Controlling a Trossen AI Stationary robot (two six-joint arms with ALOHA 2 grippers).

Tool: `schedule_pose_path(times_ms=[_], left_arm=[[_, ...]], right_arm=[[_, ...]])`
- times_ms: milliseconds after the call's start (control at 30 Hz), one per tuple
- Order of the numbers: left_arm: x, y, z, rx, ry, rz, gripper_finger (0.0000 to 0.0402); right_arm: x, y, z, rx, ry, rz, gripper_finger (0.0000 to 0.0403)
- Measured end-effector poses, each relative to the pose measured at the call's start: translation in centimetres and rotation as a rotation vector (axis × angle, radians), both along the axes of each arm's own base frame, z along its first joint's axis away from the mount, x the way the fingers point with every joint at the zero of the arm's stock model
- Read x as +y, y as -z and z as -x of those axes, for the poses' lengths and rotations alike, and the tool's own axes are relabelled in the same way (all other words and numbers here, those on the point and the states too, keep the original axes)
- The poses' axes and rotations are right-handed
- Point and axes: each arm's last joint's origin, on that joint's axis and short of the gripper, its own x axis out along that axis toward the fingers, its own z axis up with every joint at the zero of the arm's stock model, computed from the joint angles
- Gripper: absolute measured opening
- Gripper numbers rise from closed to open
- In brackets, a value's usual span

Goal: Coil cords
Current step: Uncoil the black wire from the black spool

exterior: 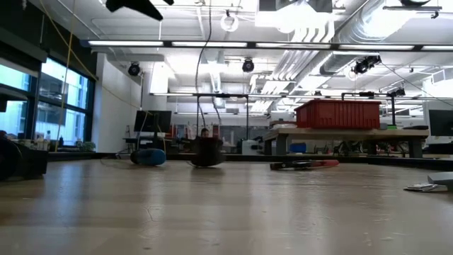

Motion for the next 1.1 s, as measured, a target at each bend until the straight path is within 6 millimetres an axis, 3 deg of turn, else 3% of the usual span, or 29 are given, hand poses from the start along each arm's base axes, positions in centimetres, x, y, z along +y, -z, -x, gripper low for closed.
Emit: schedule_pose_path(times_ms=[333,567,800,1100], left_arm=[[-0.8,4.8,-1.3,-0.025,0.025,0.051,0.0219],[-0.1,6.5,-2.2,-0.101,0.057,0.095,0.0219],[-0.7,8.4,-2.2,-0.084,0.086,0.165,0.0219],[-6.8,14.5,0.2,-0.153,0.051,0.388,0.0218]], right_arm=[[1.8,-7.0,3.5,-0.126,-0.119,-0.021,0.0000],[2.3,-11.0,6.0,-0.273,-0.146,-0.029,0.0000],[2.0,-11.7,6.5,-0.297,-0.105,0.032,0.0000],[1.3,-11.7,6.5,-0.293,-0.065,0.045,0.0000]])
